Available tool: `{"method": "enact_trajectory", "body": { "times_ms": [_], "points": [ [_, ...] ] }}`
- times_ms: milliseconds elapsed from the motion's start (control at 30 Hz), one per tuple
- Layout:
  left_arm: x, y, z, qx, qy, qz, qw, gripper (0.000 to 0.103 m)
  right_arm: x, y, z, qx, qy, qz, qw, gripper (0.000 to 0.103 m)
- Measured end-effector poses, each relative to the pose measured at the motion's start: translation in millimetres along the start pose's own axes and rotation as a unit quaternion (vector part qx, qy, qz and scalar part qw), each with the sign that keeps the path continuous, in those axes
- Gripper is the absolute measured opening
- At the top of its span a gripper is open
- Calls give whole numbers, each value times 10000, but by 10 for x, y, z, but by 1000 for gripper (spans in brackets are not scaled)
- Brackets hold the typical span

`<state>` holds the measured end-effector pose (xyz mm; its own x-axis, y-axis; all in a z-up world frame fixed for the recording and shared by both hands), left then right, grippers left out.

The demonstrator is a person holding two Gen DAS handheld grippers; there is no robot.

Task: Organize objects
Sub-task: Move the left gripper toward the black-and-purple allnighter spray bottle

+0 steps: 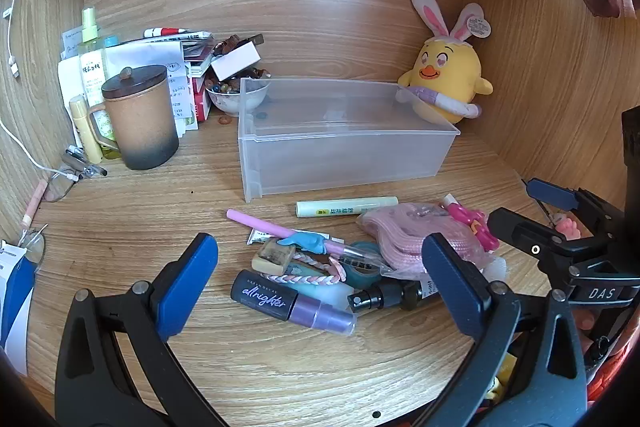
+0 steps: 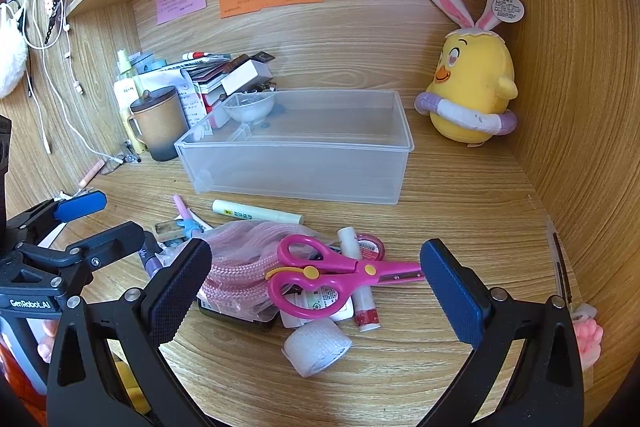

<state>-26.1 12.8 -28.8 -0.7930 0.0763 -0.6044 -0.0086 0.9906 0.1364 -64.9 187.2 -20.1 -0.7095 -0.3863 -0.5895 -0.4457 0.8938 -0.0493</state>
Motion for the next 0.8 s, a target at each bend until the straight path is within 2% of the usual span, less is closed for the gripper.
{"method": "enact_trajectory", "body": {
  "times_ms": [800],
  "points": [
    [13,48,29,18,-41,52,10000,103,-6,-3,-5,17,-3,-43,10000,103]
  ]
}}
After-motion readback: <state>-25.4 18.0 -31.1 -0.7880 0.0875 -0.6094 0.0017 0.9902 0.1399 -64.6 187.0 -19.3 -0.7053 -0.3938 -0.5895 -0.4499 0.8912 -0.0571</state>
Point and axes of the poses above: each gripper's, at about its wrist camera, not at the fingertips, and x roughly the way its jaws point, y to its right, z to its underside, the point moved 4 cm from there along x, roughly the way its jaws point, and after that the axes turned 2 degrees about -x, right-handed, at the moved point
